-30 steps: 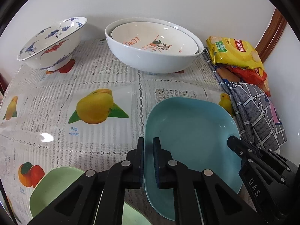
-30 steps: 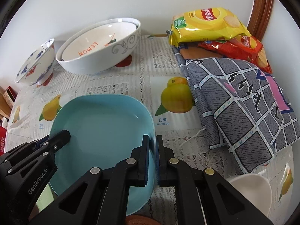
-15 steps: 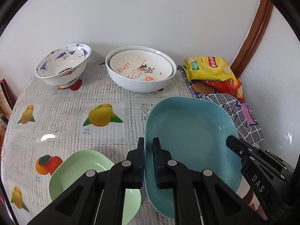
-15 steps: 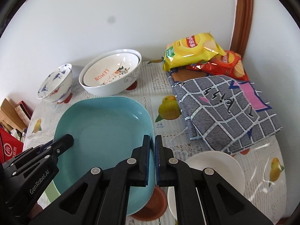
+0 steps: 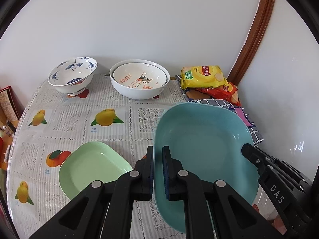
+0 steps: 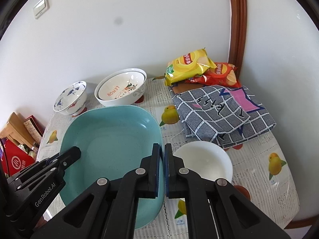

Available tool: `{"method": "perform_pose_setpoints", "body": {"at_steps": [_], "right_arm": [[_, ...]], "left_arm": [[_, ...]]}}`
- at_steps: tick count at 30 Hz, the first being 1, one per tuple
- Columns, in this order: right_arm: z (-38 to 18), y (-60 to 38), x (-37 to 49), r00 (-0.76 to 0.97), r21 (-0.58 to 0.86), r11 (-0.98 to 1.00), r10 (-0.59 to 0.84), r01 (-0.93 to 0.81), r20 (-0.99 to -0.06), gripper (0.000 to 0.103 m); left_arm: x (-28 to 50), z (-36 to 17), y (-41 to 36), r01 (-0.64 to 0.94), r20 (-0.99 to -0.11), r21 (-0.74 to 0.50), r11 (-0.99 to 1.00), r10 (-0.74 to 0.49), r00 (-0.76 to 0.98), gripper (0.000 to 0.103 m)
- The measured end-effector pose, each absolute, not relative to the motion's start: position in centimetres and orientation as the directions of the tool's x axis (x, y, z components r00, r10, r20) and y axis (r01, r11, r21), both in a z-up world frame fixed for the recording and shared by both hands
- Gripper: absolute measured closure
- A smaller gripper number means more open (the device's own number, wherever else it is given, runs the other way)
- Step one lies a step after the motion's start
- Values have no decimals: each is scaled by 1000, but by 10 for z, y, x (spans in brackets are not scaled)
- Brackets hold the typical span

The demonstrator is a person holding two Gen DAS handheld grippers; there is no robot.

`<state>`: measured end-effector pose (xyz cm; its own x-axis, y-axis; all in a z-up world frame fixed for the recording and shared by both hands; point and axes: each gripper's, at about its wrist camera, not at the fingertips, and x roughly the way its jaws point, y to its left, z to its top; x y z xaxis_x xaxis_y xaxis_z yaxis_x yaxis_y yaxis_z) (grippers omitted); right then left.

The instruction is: Organize plates and bowls

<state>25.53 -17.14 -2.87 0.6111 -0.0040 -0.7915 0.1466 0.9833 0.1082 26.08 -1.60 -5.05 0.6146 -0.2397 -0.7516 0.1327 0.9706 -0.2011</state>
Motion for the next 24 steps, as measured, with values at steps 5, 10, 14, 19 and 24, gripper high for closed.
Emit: {"method": "perform_pose_setpoints", "body": {"at_steps": [5, 10, 14, 19, 24], "right_arm": [[-18, -171, 239, 627, 117, 982, -1, 148, -779, 98], [-9, -168, 226, 640, 123, 981, 0, 148, -768, 98], [-4, -164, 219, 648, 123, 981, -4, 150, -761, 98], [1, -159, 212, 655, 116, 982, -8, 147, -756, 98], [4, -152, 208, 660, 110, 984, -10, 140, -751, 98]], "left_arm": [[245, -39, -15, 136, -739, -200, 970, -240, 630, 95], [232, -32, -11, 134, -730, -206, 969, -243, 639, 95], [223, -29, -7, 133, -723, -208, 969, -244, 646, 95], [218, -26, -1, 127, -718, -216, 968, -245, 652, 95], [213, -26, 5, 116, -717, -218, 969, -240, 654, 95]]}}
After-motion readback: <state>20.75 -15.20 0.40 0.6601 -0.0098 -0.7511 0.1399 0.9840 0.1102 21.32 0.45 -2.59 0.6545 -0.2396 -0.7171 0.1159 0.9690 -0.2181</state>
